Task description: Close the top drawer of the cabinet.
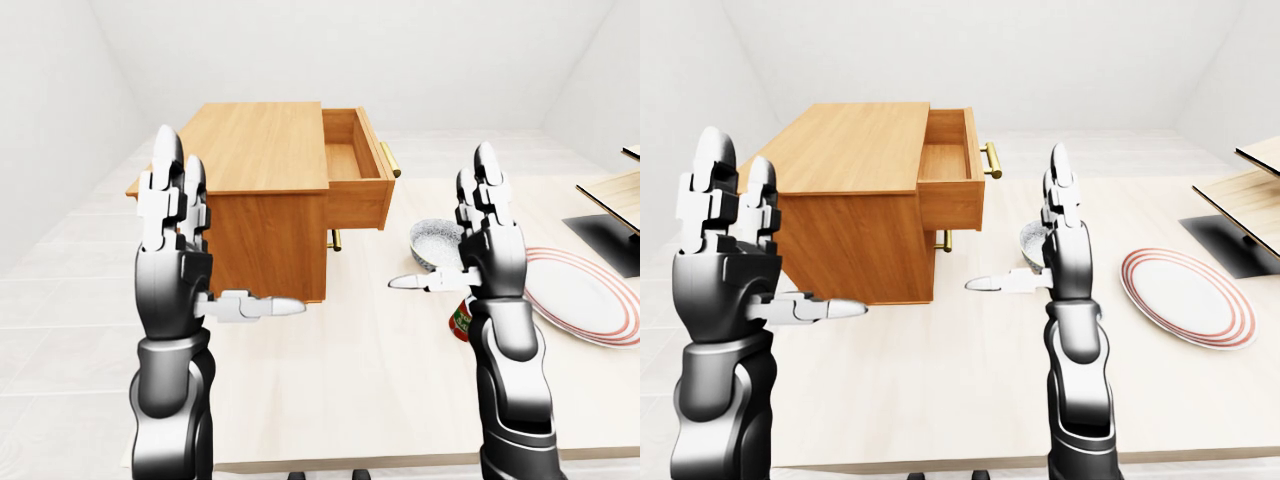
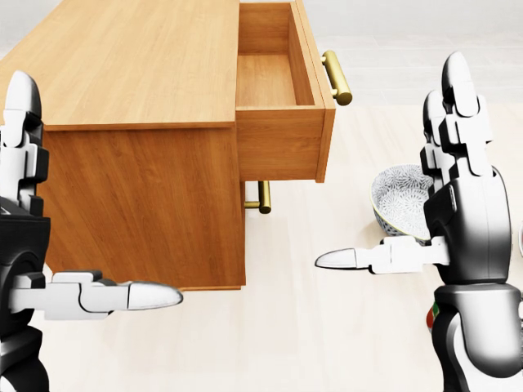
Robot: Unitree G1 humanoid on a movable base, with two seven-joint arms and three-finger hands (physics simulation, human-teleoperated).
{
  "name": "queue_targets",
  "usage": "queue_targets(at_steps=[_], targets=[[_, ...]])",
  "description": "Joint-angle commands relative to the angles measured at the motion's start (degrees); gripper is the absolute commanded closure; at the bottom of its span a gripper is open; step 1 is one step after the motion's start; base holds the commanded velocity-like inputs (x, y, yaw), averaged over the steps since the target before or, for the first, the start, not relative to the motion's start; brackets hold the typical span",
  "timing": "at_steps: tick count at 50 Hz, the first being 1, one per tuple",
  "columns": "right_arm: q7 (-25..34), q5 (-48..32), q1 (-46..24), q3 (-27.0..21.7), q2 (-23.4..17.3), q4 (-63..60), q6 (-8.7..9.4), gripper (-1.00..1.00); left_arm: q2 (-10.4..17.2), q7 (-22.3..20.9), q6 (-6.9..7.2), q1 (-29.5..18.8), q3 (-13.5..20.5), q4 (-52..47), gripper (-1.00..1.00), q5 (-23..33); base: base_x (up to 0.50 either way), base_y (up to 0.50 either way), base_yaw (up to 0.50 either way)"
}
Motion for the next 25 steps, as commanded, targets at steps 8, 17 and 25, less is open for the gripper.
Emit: queue_targets(at_steps=[8, 17, 25], targets=[[-2.1, 1.1, -2.9, 0.6, 0.4, 12.7, 0.00, -1.00, -0.5, -0.2, 0.00, 0.0, 0.0, -1.9, -1.00, -0.7, 0.00, 0.00, 0.00], [-2.7, 1.2, -3.3, 0.9, 0.0, 14.8, 0.00, -1.00, -0.5, -0.4, 0.00, 0.7, -0.8, -0.3, -1.00, 0.7, 0.00, 0.00, 0.00], [-3.4, 0.6, -4.0, 1.1, -0.1, 12.5, 0.00, -1.00, -0.6, -0.7, 0.00, 0.9, -0.5, -1.1, -1.00, 0.9, 0.00, 0.00, 0.00]])
